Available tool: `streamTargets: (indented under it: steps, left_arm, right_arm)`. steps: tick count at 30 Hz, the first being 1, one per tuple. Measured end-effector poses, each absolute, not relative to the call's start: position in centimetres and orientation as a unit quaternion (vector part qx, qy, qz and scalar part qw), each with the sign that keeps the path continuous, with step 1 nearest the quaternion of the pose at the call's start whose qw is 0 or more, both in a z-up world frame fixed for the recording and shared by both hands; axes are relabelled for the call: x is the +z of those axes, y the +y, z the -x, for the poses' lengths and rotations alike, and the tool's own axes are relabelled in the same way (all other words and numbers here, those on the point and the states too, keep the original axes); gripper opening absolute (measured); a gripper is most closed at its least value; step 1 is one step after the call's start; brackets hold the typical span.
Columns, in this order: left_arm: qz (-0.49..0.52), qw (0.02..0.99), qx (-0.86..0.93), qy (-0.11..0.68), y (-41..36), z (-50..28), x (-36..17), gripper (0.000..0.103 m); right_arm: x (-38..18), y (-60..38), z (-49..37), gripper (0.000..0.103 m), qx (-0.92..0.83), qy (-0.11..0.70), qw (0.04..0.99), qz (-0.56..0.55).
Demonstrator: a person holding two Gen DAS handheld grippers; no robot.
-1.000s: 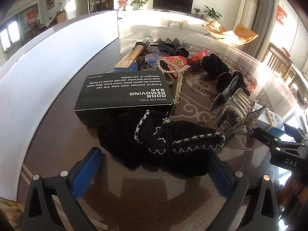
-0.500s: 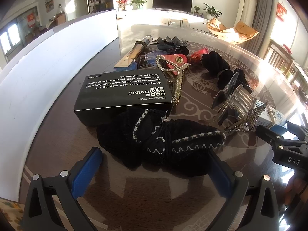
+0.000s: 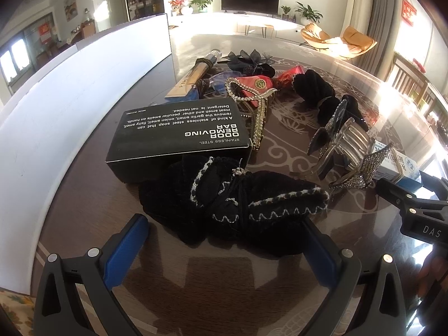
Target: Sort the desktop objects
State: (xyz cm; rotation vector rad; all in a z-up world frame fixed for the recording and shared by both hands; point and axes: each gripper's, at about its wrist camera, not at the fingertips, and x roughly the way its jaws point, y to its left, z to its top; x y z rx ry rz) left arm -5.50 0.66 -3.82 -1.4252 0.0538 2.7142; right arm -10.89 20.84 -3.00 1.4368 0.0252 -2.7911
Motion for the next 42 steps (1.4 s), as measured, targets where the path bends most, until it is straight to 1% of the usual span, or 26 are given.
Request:
streamTargets:
  steps: [42]
  left_arm:
    - [0.461,0.028,0.887,0.016,0.88,5.84,-3.82,0.103]
  right_arm:
    - [-3.03,20.84,10.89,0.103,-0.889,0.008,0.002,-0.457]
